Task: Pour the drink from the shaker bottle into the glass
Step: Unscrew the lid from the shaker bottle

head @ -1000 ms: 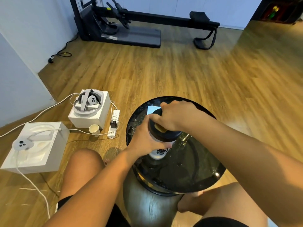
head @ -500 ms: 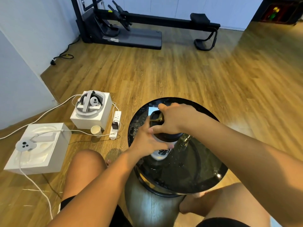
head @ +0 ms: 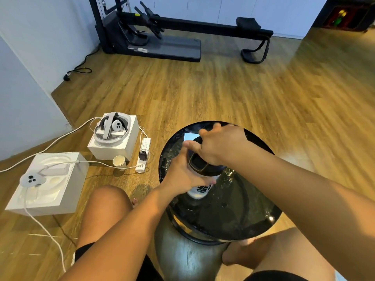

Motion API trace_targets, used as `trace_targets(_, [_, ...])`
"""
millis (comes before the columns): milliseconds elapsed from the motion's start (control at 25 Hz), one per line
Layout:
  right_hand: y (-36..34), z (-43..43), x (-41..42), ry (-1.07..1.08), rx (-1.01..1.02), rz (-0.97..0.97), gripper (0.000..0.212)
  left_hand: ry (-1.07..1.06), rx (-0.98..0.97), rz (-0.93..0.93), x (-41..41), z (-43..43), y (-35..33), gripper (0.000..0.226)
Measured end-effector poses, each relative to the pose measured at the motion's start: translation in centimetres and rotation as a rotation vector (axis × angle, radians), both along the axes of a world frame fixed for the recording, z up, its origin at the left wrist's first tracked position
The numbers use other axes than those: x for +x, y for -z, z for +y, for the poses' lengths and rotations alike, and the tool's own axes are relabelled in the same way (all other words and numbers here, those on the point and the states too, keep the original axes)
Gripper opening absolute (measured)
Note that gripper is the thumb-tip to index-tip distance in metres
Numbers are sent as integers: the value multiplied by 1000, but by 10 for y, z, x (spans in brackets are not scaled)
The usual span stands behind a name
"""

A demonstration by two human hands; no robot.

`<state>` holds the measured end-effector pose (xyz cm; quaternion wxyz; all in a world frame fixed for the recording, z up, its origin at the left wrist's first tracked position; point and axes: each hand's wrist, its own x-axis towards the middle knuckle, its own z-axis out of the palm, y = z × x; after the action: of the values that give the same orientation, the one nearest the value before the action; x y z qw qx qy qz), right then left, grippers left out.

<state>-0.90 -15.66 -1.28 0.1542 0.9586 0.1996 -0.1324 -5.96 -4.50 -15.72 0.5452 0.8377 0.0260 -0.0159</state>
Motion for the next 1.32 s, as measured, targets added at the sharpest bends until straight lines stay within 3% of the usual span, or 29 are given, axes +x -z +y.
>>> trace_targets(80, [2,4,-1,-36,-3,79,75,0,-4,-2,0,1,1,113])
trace_targets(240, [-6,-2,2,-275,354,360,48,14,22,-16,0,-1,-2,114])
trace_targets(320, [-5,-3,1,-239,355,267,58,-14,-1,-7,1,-2,1,99])
trace_targets(440, [-7,2,0,-76,27,-12,76,-31,-20,0,-1,1,4,84])
trace_targets(520, [-7,5,-2,-142,60,43,71,-20,-12,-16,-1,3,2,95])
trace_targets(680, [-21,2,-3,-321,332,388,97,1,32,-7,-1,-1,-2,113])
trace_targets(760, [-22,3,2,-241,480,308,88,-19,15,-10,0,-2,0,107])
trace_targets(840, [-20,4,4,-136,278,81,85,-17,7,-11,0,-1,0,95])
trace_targets(920, [-9,2,2,-94,103,28,83,4,8,-11,0,0,0,101])
trace_targets(1040, [-1,-5,2,-182,228,131,85,13,-15,9,-2,1,-1,124])
trace_targets(1160, [-7,-10,4,-316,365,261,98,-3,13,-11,-2,-1,-5,133])
trace_targets(1320, [-8,-18,8,-292,393,322,113,-6,5,-25,-3,-1,-3,109])
